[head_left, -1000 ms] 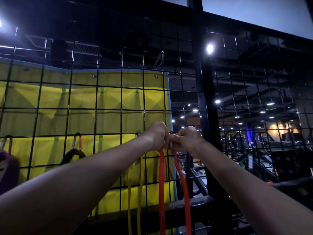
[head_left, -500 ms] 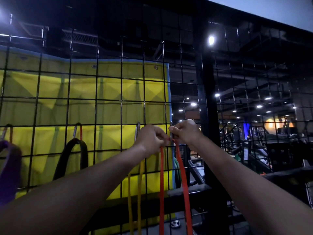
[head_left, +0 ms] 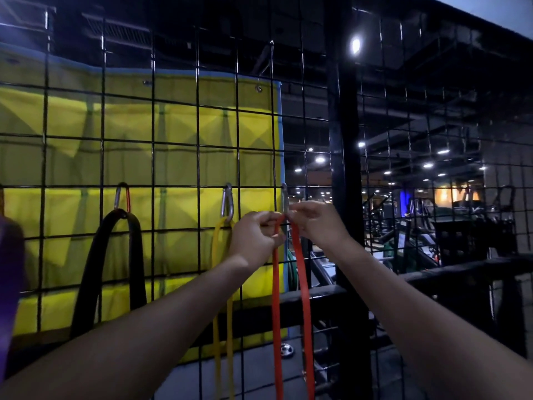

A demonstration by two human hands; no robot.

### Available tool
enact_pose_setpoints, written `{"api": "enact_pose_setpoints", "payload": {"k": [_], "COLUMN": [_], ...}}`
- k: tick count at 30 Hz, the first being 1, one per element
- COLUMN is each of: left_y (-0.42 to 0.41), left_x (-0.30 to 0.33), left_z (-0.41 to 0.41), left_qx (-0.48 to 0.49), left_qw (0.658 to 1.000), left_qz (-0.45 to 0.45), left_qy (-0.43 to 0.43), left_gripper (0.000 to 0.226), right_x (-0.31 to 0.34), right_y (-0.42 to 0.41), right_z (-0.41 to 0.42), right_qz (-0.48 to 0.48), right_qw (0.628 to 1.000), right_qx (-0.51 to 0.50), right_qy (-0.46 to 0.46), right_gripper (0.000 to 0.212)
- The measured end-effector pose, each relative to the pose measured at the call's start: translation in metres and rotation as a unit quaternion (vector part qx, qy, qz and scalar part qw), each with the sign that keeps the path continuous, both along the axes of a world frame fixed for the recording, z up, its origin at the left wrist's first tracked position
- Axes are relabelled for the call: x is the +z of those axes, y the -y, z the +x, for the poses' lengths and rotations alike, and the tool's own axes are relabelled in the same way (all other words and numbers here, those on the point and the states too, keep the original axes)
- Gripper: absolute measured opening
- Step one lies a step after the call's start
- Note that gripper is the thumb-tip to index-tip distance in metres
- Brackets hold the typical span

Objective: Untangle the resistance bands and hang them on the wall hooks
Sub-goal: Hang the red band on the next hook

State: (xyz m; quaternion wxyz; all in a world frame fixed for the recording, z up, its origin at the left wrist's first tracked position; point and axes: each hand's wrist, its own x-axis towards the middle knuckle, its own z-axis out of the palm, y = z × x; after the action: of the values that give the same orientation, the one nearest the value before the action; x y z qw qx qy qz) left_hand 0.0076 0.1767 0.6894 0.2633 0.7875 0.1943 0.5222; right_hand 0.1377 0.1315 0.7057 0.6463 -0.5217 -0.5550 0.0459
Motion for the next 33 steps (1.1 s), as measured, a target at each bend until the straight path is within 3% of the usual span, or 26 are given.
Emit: {"api": "enact_pose_setpoints", "payload": {"k": [5, 8, 15, 18, 20, 22, 23, 25, 33], "left_y": [0.009, 0.012, 0.020, 0.022, 0.023, 0.024, 0.024, 0.026, 0.026], "left_x": [-0.025, -0.041, -0.061, -0.067, -0.068, -0.068, -0.067, -0.065, -0.081], "left_z": [-0.001, -0.003, -0.007, -0.011, -0.015, -0.019, -0.021, -0.023, -0.025], "left_qx": [-0.008, 0.016, 0.052, 0.048, 0.041, 0.039, 0.037, 0.029, 0.040], "left_qw": [1.000, 1.000, 0.997, 0.997, 0.997, 0.997, 0.997, 0.996, 0.995], "left_qz": [-0.011, -0.011, 0.015, 0.005, -0.008, -0.023, -0.029, -0.040, -0.042], "left_qy": [0.017, -0.003, -0.058, -0.067, -0.062, -0.062, -0.064, -0.072, -0.083], "left_gripper": [0.054, 0.059, 0.044, 0.044, 0.041, 0.034, 0.030, 0.026, 0.023], "right_x": [-0.028, -0.051, -0.081, -0.088, -0.088, -0.084, -0.081, -0.075, -0.106], "right_y": [0.009, 0.011, 0.021, 0.032, 0.039, 0.048, 0.054, 0.065, 0.036], "right_z": [-0.009, -0.009, -0.007, -0.006, -0.003, 0.001, 0.003, 0.004, -0.017], "right_qz": [0.003, -0.033, -0.035, -0.024, -0.042, -0.089, -0.102, -0.112, -0.106], "right_qw": [0.998, 0.995, 0.985, 0.975, 0.934, 0.841, 0.805, 0.781, 0.885], "right_qx": [-0.042, -0.084, -0.127, -0.157, -0.242, -0.361, -0.398, -0.436, -0.272], "right_qy": [0.035, 0.051, 0.113, 0.157, 0.258, 0.392, 0.428, 0.433, 0.361], "right_gripper": [0.031, 0.022, 0.011, 0.027, 0.041, 0.046, 0.045, 0.042, 0.070]}}
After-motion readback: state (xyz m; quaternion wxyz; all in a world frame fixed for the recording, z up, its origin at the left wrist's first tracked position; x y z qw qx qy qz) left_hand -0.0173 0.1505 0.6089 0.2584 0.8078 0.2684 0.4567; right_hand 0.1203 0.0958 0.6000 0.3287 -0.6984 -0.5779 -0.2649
